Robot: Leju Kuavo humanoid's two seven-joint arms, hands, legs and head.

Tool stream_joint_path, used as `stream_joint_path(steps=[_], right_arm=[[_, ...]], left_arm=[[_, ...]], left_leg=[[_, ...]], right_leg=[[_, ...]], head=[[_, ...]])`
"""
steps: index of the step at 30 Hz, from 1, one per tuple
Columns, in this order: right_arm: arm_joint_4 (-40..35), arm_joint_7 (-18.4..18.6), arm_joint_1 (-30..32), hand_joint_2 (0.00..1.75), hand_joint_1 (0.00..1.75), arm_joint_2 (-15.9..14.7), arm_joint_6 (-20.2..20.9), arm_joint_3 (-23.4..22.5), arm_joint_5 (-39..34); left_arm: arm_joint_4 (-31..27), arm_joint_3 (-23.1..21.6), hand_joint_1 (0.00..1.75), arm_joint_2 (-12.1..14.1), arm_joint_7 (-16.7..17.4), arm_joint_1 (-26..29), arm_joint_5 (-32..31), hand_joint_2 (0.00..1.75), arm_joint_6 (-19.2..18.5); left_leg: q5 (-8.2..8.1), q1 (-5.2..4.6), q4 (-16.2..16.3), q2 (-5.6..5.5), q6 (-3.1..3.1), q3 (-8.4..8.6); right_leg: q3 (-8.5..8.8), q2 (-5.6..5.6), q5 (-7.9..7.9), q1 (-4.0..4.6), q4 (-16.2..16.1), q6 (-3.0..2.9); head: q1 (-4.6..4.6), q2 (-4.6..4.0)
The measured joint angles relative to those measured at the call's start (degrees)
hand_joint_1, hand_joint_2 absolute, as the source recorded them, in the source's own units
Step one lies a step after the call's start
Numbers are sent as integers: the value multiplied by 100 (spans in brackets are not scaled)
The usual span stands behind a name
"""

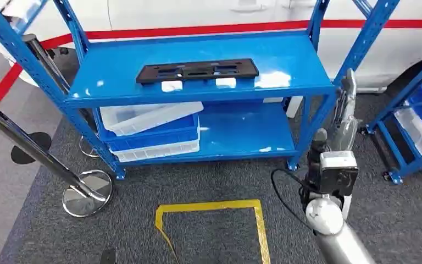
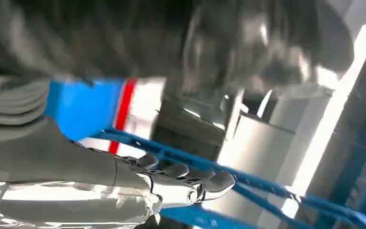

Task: Take the parts from the cabinet and place them on the table.

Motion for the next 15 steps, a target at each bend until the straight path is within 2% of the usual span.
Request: stream_joint_path(steps=[2, 3, 4, 5, 7, 8, 9, 11, 12, 13, 14, 15], right_arm=[[-302, 49, 2, 0, 0, -22, 10, 20, 105], [-469, 57, -28, 0, 0, -31, 29, 65, 179], [-596, 74, -53, 0, 0, -39, 59, 107, 225], [-694, 90, -58, 0, 0, -50, 98, 127, 262], [-858, 122, -67, 0, 0, -70, 155, 153, 273], [-911, 122, -79, 0, 0, -77, 171, 164, 275], [-992, 122, -104, 0, 0, -85, 190, 197, 282], [-1101, 120, -109, 0, 0, -107, 232, 249, 286], [-1145, 120, -112, 0, 0, -109, 236, 269, 286], [-1198, 120, -117, 0, 0, -125, 236, 289, 286], [-1230, 120, -129, 0, 0, -162, 236, 295, 288], [-1259, 120, -154, 0, 0, -168, 236, 304, 288]], left_arm=[[0, -64, 0, 0, -2, -24, 2, 0, 15], [2, -111, 0, 0, -6, -31, 7, 0, 37], [2, -150, 0, 0, -9, -37, 15, 0, 59], [0, -173, 0, 0, -11, -48, 18, 0, 79], [0, -197, 0, 4, -11, -81, 20, 0, 92], [2, -210, 0, 33, -11, -94, 22, 0, 92], [2, -238, 0, 33, -13, -107, 28, 0, 94], [4, -284, 0, 46, -24, -109, 46, 0, 83], [7, -289, 0, 48, -33, -102, 52, 0, 76], [7, -293, 0, 48, -37, -103, 74, 0, 63], [9, -306, 0, 50, -46, -109, 87, 0, 57], [11, -310, 0, 61, -50, -116, 92, 0, 57]], left_leg=[[-369, -11, 941, 1, -12, -496], [-389, -11, 1230, 1, -2, -665], [-257, -17, 1189, 1, 26, -670], [-33, -30, 911, 0, 65, -564], [554, -87, -123, -1, 198, -122], [526, -113, -388, -1, 265, -6], [527, -130, -525, -2, 250, 43], [527, -159, -527, -10, 246, 21], [542, -160, -548, -10, 265, 24], [608, -71, -660, 2, 300, 80], [626, -84, -705, 9, 308, 110], [633, -77, -706, 12, 327, 108]], right_leg=[[-5, -15, -9, 40, 1, -32], [0, -14, -15, 64, 2, -44], [17, -6, -21, 84, 2, -52], [38, 0, -25, 106, 2, -58], [84, 3, -45, 134, 1, -68], [79, 1, -46, 128, -4, -62], [45, 6, -42, 160, 14, -39], [27, 2, -8, 125, -21, 21], [40, 3, 6, 123, -45, 50], [34, -4, -30, 154, -26, 91], [9, -13, -107, 140, 62, 114], [-121, -12, -309, 130, 355, 119]], head=[[2, 0], [2, 0], [0, 0], [-2, 0], [2, 0], [7, 0], [11, 0], [18, 0], [0, 0], [20, 0], [17, 0], [37, 0]])
